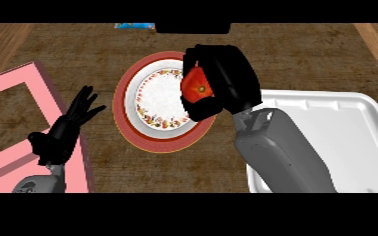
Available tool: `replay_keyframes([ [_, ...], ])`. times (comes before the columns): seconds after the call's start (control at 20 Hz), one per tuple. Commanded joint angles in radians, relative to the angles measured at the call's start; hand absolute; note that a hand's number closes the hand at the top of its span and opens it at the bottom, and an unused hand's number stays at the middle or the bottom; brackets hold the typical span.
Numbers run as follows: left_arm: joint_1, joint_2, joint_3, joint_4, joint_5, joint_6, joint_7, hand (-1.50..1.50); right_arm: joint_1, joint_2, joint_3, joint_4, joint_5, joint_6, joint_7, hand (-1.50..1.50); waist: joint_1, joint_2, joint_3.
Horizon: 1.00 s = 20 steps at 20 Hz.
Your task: Pick the tomato from the tray and place it in the plate
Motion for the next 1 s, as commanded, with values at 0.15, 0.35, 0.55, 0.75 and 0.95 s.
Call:
replay_keyframes([
  [0.15,-0.033,-0.038,0.003,0.041,-0.039,0.033,0.01,0.0,-0.115,0.055,0.084,0.271,-0.042,-0.179,0.003,1.5,-0.002,0.001,-0.001],
  [0.35,-0.027,-0.008,0.016,0.039,-0.007,-0.023,0.002,0.0,-0.121,0.055,0.12,0.353,-0.183,-0.428,0.034,1.5,0.024,0.009,-0.001],
  [0.55,-0.031,-0.021,0.007,0.021,-0.029,-0.008,0.01,0.0,-0.236,0.056,0.266,0.519,-0.26,-0.562,0.147,-1.5,0.03,0.005,-0.001],
  [0.75,-0.037,-0.04,0.001,-0.006,-0.036,0.005,0.036,0.0,-0.305,0.056,0.252,0.592,-0.414,-0.546,0.156,-1.5,0.027,0.005,-0.001],
  [0.95,-0.07,-0.021,0.028,0.05,-0.015,-0.034,0.016,0.0,-0.297,0.056,0.289,0.568,-0.514,-0.722,0.119,-1.5,0.031,0.007,-0.001],
])
